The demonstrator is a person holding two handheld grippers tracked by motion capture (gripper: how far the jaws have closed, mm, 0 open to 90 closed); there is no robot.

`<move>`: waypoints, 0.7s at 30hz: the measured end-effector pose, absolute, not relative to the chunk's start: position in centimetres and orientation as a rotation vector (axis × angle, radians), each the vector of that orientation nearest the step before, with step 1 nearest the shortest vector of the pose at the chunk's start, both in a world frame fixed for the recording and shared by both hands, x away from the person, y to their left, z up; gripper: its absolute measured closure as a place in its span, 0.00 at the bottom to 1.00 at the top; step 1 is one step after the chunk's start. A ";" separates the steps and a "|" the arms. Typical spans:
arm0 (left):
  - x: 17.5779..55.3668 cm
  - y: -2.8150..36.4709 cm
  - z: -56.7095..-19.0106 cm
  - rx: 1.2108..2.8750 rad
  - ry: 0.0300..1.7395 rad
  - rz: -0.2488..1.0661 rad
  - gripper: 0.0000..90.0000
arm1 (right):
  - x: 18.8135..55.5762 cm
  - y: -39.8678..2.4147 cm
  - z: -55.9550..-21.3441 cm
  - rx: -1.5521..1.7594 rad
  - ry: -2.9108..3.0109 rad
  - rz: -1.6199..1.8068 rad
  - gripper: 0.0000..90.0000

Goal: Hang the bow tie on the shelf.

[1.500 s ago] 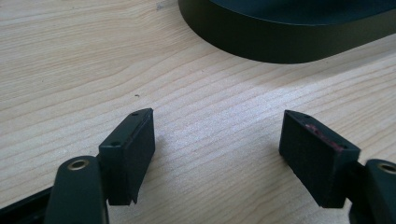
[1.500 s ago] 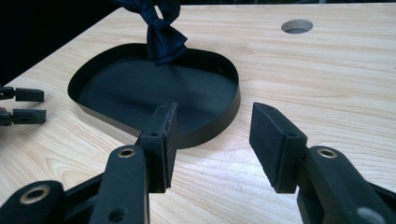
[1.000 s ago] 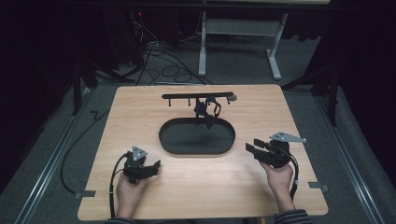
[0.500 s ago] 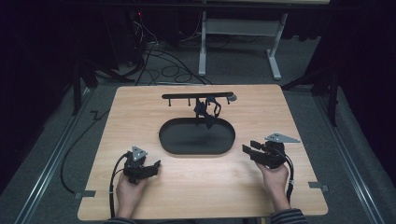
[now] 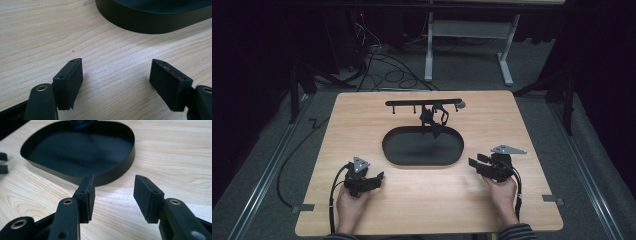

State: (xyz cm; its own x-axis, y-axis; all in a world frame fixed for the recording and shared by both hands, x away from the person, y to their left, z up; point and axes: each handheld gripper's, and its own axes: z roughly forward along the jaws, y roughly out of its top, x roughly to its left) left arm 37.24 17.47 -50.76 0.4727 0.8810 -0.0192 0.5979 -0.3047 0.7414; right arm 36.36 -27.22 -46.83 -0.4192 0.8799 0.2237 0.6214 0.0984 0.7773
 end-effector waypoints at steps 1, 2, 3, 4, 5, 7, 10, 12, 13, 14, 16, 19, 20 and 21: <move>37.2 17.5 -50.8 2.024 1.222 0.519 0.30 | 36.4 -27.2 -47.0 1.485 2.085 1.222 0.59; 37.2 17.5 -50.8 2.024 1.222 0.519 0.30 | 36.4 -27.1 -47.2 1.489 2.091 1.212 0.59; 37.2 17.5 -50.8 2.024 1.222 0.519 0.30 | 36.4 -27.0 -47.4 1.494 2.093 1.208 0.59; 37.2 17.5 -50.8 2.024 1.222 0.519 0.30 | 36.5 -27.0 -47.6 1.497 2.099 1.200 0.59; 37.2 17.5 -50.8 2.024 1.223 0.519 0.30 | 36.5 -26.9 -47.7 1.497 2.102 1.193 0.59; 37.2 17.5 -50.8 2.024 1.223 0.519 0.30 | 36.6 -26.7 -48.1 1.493 2.114 1.160 0.58; 37.2 17.5 -50.8 2.024 1.223 0.519 0.30 | 36.7 -26.3 -48.5 1.473 2.123 1.107 0.58; 37.2 17.5 -50.8 2.024 1.223 0.519 0.30 | 36.7 -26.0 -48.8 1.452 2.129 1.072 0.59; 37.2 17.5 -50.8 2.024 1.223 0.519 0.30 | 36.7 -25.9 -48.9 1.453 2.129 1.060 0.58; 37.2 17.5 -50.8 2.025 1.222 0.518 0.30 | 36.7 -25.8 -49.1 1.449 2.131 1.042 0.58; 37.2 17.5 -50.8 2.024 1.222 0.520 0.30 | 36.7 -25.5 -49.5 1.442 2.139 1.003 0.58; 37.2 17.5 -50.8 2.024 1.222 0.520 0.30 | 36.6 -25.1 -50.2 1.388 2.136 0.956 0.58; 37.2 17.5 -50.8 2.024 1.222 0.520 0.30 | 36.5 -24.9 -50.2 1.374 2.135 0.939 0.58; 37.2 17.5 -50.8 2.024 1.223 0.520 0.30 | 36.5 -24.8 -50.2 1.361 2.136 0.922 0.57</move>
State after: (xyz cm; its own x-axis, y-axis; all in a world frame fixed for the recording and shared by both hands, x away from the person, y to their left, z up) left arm 37.23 17.47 -50.77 0.4727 0.8810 -0.0190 0.5977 -0.3047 0.7415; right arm 36.48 -24.78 -50.22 -0.4166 0.9090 -0.0137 0.6136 0.2923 0.7335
